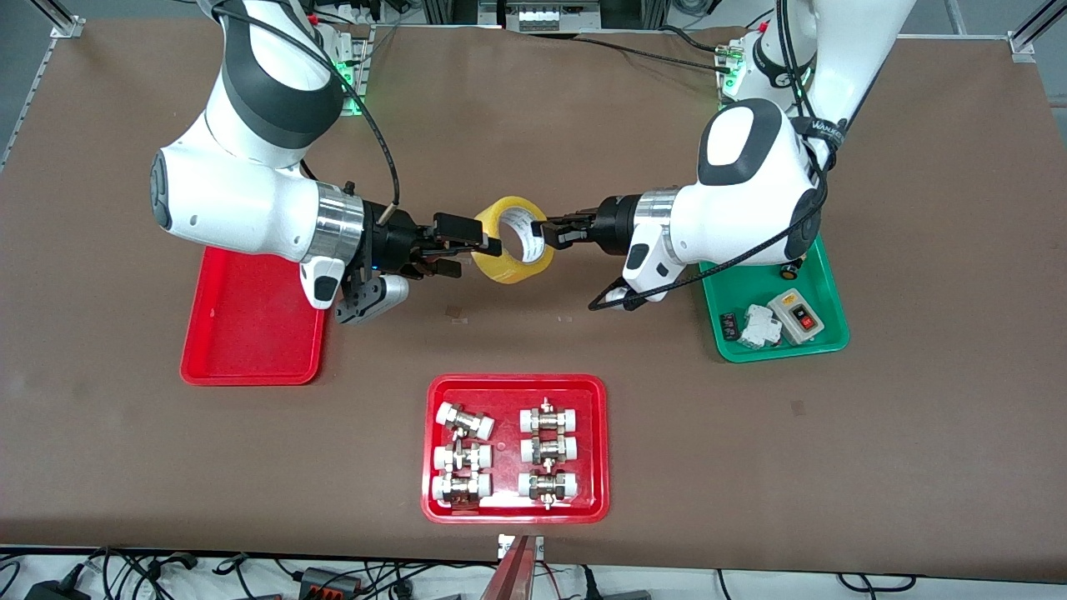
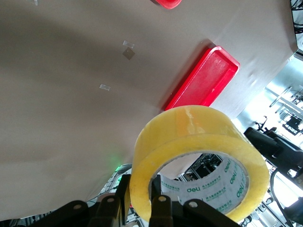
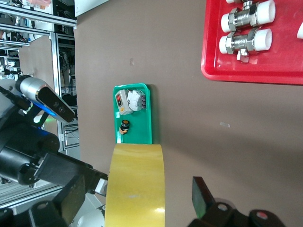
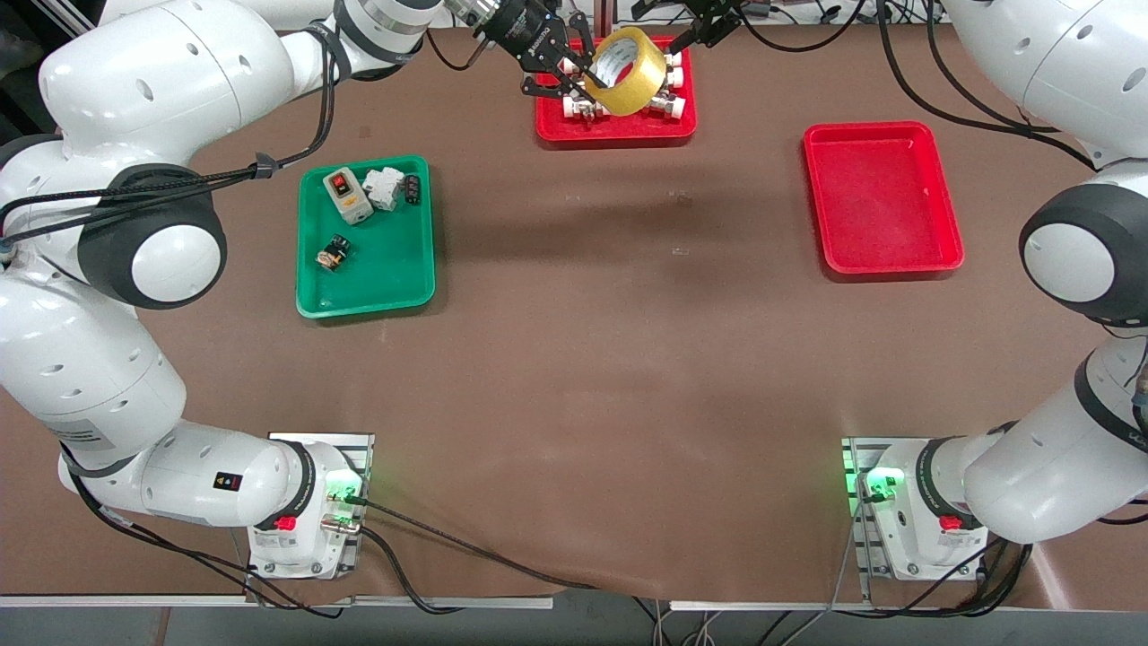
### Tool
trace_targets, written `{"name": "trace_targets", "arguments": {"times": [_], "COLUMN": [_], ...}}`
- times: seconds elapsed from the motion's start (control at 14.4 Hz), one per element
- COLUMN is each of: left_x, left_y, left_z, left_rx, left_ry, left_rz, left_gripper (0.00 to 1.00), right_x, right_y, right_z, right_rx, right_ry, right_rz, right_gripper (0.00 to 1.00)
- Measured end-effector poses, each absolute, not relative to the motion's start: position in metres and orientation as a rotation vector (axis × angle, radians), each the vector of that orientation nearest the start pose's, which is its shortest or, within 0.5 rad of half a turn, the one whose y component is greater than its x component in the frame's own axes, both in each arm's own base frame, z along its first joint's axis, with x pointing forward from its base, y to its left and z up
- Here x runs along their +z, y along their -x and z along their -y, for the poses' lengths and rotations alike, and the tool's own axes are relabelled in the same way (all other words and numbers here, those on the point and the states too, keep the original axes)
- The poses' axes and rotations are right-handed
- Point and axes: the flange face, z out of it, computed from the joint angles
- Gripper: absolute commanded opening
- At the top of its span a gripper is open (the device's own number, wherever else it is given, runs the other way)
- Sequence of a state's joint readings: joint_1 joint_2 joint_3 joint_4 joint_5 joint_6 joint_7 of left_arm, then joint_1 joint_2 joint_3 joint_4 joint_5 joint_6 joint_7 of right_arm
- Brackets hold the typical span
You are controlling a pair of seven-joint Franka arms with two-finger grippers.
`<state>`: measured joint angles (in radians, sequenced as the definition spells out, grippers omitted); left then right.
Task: Left arm passes tape to right arm into tray
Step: 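Close the right gripper on the tape rim beside the left gripper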
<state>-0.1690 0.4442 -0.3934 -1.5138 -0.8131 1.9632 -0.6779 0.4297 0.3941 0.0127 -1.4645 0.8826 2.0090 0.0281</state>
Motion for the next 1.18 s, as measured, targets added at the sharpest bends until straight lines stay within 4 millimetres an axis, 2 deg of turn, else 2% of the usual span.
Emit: {"name": "trace_targets", "arguments": {"times": [0.28, 1.04, 1.18], "left_x": [0.4537, 0.4536, 0.4536], "left_y": [-0.5824, -0.5825, -0.5825], "left_z": [0.3714, 0.3714, 0.3714], "left_rx": [-0.635, -0.635, -0.635], "left_ry": [-2.239, -2.238, -2.238], "left_rz": [-0.544, -0.545, -0.545], "left_gripper": [0.01, 0.01, 0.01], "right_x": [0.4827, 0.4839, 0.484], "right_y": [-0.6081, -0.6081, -0.6077], "right_z": [-0.3503, -0.3464, -0.3465], "right_rx": [0.094, 0.113, 0.117], "right_ry": [2.307, 2.308, 2.308], "right_rz": [0.1, 0.104, 0.106], "right_gripper": [1.0, 1.0, 0.95]}}
